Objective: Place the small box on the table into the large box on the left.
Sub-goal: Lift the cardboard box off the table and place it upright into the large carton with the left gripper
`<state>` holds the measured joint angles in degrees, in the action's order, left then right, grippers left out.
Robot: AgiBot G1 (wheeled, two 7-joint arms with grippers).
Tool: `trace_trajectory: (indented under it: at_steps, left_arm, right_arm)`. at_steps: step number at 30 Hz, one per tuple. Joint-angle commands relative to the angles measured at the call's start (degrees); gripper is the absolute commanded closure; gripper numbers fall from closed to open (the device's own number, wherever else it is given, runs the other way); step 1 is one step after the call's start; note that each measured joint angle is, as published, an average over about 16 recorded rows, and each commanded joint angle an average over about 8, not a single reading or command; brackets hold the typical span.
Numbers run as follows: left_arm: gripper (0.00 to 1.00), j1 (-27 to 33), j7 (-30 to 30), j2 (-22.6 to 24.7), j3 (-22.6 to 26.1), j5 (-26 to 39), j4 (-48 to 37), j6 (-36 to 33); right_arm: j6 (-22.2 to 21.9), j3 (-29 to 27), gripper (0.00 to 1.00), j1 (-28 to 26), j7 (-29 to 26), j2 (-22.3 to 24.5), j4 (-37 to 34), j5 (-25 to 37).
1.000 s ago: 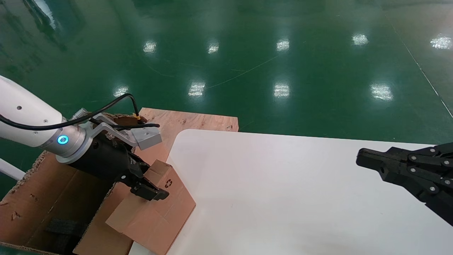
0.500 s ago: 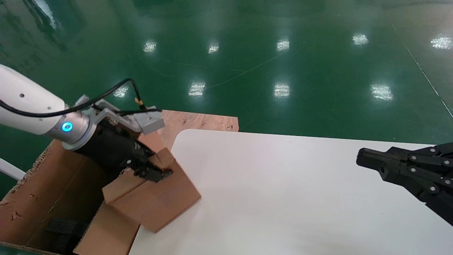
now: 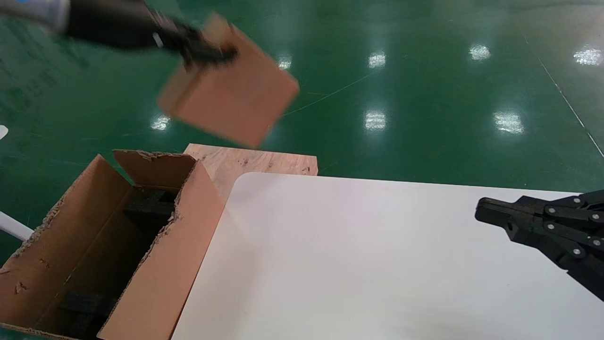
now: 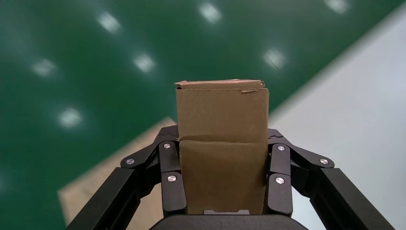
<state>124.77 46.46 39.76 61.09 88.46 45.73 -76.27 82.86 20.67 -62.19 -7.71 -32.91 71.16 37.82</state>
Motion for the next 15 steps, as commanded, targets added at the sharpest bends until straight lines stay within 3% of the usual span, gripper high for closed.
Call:
trace_trajectory:
  at_steps: [1,8,15]
  left_arm:
    - [1.0,3.9,-2.9,1.4,-1.3,0.6,-6.2,1.1]
    - [1.0,12.8,-12.1,3.3,-0.3,5.8,-20.9,0.2]
    - [1.0,19.8,-15.6,4.6,2.6,11.0,-29.3,-5.1]
  right_arm:
    - [0.0,0.0,1.0,0.0,0.0,0.0,0.0,0.0]
    - [0.0,0.0,1.0,0.0,0.0,0.0,0.0,0.0]
    - [0.0,0.0,1.0,0.0,0.0,0.0,0.0,0.0]
